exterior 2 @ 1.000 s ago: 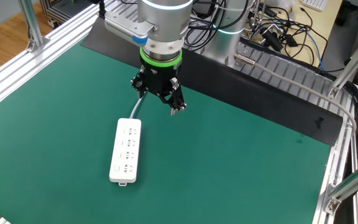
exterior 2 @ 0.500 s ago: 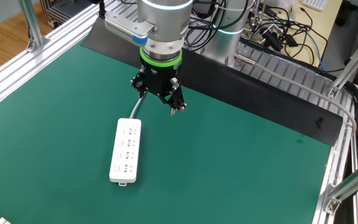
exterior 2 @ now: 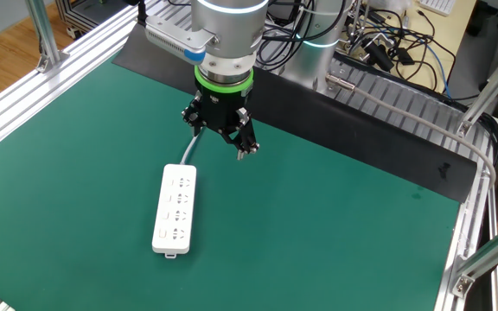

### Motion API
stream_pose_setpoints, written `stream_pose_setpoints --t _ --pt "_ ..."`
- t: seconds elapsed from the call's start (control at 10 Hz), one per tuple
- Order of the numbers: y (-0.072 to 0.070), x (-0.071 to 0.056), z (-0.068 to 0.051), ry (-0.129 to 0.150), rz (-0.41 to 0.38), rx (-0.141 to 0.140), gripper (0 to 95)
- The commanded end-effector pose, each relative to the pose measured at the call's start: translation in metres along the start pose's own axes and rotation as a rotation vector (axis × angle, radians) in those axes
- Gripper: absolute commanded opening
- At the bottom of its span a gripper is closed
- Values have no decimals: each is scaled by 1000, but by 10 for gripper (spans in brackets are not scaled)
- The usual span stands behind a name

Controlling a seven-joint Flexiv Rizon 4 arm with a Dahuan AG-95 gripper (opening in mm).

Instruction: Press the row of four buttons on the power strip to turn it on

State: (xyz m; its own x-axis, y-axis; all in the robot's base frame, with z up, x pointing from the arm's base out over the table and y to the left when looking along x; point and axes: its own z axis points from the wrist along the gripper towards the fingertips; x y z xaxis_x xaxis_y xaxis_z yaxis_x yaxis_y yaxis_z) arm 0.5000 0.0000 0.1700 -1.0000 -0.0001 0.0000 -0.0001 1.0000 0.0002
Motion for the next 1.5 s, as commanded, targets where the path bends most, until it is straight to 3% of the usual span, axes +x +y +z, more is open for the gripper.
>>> stream_pose_setpoints --t 0.1,0.3,0.6,1.1,1.5 --pt "0 1 1 -31 135 36 0" --pt "3 9 9 -36 136 32 0" --pt "3 11 10 -49 123 33 0" --pt "-2 0 8 -33 -108 44 0" --pt "-25 -19 12 -29 -245 44 0"
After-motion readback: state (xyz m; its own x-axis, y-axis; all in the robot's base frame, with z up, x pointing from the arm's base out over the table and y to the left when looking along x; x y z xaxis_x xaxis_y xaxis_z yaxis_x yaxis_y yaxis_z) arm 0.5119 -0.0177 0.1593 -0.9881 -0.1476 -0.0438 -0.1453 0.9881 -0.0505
